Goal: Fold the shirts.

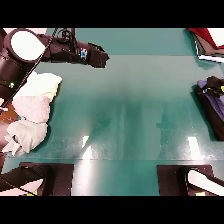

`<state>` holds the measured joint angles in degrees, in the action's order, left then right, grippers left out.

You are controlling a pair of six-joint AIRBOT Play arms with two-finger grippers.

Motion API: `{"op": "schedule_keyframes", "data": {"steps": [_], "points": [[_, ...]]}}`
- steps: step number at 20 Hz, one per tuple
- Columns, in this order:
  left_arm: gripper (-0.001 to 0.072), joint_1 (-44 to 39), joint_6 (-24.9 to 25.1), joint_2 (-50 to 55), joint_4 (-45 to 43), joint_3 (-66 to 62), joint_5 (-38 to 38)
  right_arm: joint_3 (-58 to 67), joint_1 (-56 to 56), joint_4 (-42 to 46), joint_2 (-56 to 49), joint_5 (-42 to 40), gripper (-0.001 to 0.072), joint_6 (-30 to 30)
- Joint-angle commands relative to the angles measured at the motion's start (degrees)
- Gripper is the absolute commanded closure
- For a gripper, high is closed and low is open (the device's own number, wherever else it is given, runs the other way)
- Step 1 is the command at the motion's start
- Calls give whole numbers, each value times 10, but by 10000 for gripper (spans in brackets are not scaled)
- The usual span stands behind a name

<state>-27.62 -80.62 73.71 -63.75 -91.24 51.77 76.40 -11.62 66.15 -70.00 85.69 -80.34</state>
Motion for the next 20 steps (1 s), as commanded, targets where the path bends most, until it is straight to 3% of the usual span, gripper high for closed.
{"op": "schedule_keyframes", "data": {"steps": [1,12,16,18,20], "points": [[675,0,0,0,0,0,-3,0,2,0,0,0,696,1],[675,0,0,0,0,0,-3,0,2,-1,0,20,696,1],[675,2,-34,2,-3,0,-65,0,2,-1,0,29,696,1],[674,2,-17,2,-47,0,-63,0,2,-2,0,28,696,1],[672,2,-18,2,-167,0,-59,0,2,-2,0,28,696,0]]}}
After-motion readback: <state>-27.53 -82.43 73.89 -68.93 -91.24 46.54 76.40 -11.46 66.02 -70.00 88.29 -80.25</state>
